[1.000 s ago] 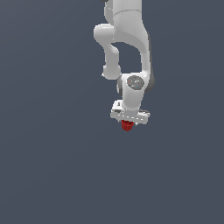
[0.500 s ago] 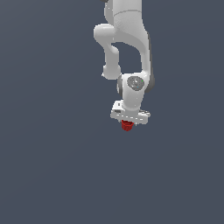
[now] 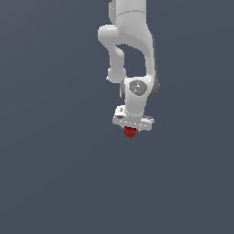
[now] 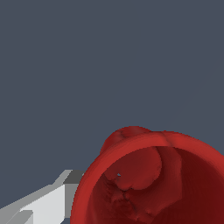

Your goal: Pick up the object and move it to a goal position.

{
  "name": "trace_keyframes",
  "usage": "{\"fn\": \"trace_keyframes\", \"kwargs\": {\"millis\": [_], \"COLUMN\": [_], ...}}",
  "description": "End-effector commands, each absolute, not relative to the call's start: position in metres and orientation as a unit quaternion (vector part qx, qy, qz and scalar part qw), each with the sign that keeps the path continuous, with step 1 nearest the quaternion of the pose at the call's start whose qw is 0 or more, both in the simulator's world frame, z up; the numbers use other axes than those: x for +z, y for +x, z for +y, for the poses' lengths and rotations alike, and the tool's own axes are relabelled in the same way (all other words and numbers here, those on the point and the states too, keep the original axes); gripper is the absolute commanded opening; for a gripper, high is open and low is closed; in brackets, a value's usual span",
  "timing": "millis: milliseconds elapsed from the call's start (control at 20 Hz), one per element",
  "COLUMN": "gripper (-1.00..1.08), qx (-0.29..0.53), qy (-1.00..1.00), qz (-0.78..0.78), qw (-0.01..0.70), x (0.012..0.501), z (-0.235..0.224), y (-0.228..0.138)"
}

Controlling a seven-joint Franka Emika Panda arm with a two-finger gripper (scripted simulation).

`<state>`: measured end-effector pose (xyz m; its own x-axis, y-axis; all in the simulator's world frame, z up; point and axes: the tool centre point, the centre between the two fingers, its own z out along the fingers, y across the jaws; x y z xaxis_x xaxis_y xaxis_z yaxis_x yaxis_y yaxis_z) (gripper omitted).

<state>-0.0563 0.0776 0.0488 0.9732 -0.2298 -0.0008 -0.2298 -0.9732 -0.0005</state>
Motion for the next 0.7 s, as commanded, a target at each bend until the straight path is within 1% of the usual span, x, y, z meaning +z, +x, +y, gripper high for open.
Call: {"fn": "trace_keyframes", "kwargs": {"millis": [0,250,650], "gripper": [-1.0,-1.0,-1.0], "qx": [-0.001,-0.001,0.0], "qy": [-0.993,-0.993,-0.993], "qz": [0.116,0.116,0.117], "qw": [0.0,0.0,0.0], "x": [0.051,0.054,0.06], "z": [0.064,0.025,-0.059], "y": [-0.051,-0.036,-0.002]}}
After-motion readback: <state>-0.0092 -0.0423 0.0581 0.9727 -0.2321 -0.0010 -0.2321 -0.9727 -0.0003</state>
